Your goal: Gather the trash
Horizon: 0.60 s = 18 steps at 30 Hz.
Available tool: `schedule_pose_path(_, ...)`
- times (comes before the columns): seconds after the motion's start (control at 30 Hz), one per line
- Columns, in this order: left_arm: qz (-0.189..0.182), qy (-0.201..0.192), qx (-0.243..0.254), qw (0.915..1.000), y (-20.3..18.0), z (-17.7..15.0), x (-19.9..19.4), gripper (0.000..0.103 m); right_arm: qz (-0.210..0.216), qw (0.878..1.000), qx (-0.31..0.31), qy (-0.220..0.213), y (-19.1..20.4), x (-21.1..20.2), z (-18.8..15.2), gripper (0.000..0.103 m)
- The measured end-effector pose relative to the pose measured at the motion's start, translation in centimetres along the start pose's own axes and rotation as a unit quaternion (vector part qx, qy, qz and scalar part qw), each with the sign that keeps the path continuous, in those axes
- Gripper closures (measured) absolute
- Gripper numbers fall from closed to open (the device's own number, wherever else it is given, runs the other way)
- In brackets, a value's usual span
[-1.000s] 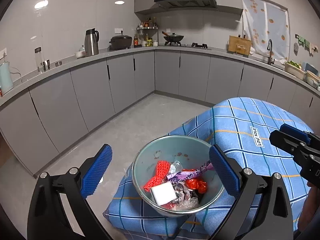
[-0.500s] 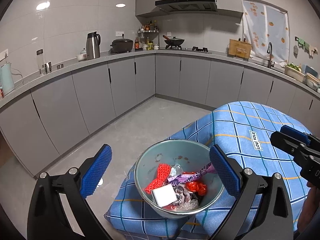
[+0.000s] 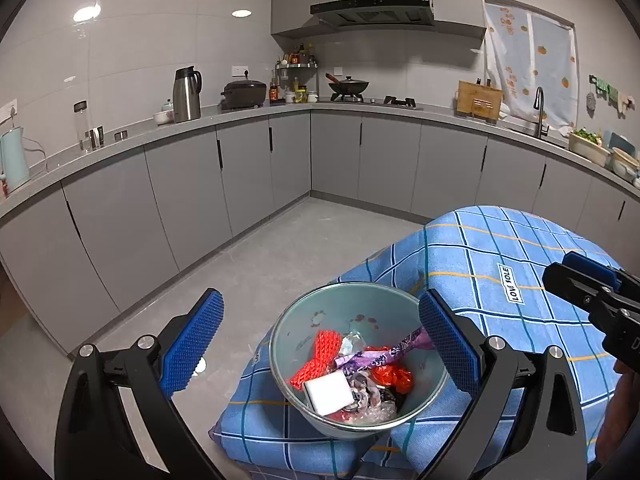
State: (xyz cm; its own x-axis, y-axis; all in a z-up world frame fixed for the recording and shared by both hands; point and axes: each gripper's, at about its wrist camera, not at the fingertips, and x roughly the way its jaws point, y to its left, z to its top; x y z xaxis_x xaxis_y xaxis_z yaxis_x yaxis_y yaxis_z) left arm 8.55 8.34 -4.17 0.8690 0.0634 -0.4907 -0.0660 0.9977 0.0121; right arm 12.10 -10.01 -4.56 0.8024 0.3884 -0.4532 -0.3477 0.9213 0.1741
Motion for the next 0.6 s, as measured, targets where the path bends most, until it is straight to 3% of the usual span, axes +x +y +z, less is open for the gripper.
schedule_pose_path(0.6,0.004,0.001,0.0,1.0,0.03,0.24,0.03,0.006,-0.001,1.0,-0.002,-0.004,0.0,-0.29,0.24,0.053)
